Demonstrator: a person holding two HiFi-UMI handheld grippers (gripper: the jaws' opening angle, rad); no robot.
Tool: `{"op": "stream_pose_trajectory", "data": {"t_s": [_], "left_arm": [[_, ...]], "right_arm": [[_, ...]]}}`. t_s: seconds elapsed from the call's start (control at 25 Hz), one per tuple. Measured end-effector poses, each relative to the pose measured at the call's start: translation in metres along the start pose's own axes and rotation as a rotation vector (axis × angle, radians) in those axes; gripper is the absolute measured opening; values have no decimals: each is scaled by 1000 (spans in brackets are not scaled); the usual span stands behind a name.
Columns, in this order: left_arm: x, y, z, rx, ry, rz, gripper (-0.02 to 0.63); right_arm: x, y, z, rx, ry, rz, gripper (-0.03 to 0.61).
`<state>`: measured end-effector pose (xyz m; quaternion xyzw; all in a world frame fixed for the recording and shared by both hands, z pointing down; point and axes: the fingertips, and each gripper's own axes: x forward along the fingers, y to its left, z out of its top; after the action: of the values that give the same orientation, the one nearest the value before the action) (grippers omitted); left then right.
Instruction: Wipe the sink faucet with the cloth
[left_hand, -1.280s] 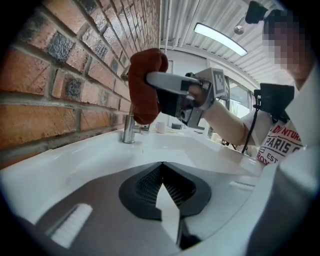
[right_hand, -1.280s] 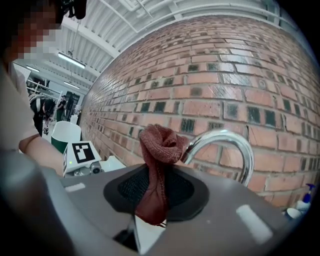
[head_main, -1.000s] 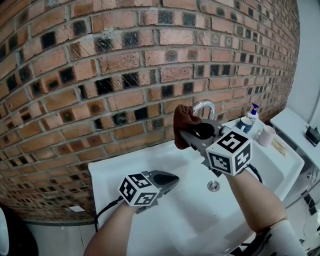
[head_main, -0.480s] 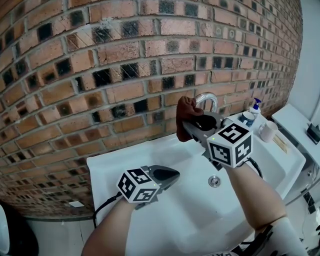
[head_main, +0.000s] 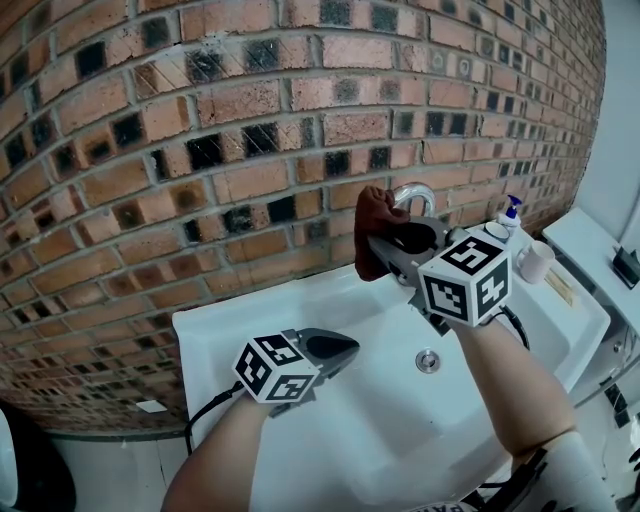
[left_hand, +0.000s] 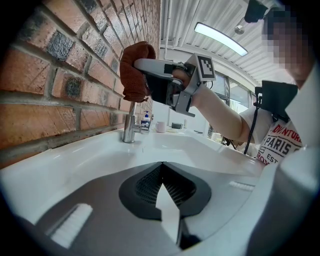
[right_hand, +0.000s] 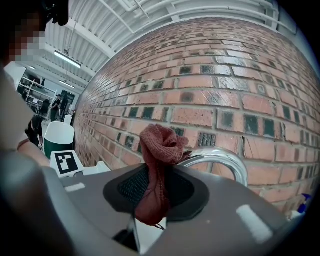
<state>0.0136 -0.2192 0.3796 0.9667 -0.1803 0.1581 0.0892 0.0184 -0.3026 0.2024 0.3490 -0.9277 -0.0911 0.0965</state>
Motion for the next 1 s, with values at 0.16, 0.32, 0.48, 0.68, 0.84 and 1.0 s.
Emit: {"op": "stream_pose_trajectory", "data": {"t_s": [0.16,0.32,0.48,0.68,0.84,1.0], "left_arm": [[-1,0,0,-1,-1,2,6],[-1,0,0,0,-2,-1,6],[0,-1,1,-1,-1,-1,6],[-1,-1,0,-3,1,-1,6],[0,0,1,-2,-1,0,6],[0,0,1,-1,0,0,6]], "right_arm": [[-5,-5,9,-4,-18,-13,92],[-16,-20,26,-13,-50,-46,92],[-27,-40,41,-24,-75,-92,92],[-37,-60,50,-34,-84,-143,92],[-39,-69,51,-36,-85,-156,94],[-40,-74,51,-47,-87,-167,94]]}}
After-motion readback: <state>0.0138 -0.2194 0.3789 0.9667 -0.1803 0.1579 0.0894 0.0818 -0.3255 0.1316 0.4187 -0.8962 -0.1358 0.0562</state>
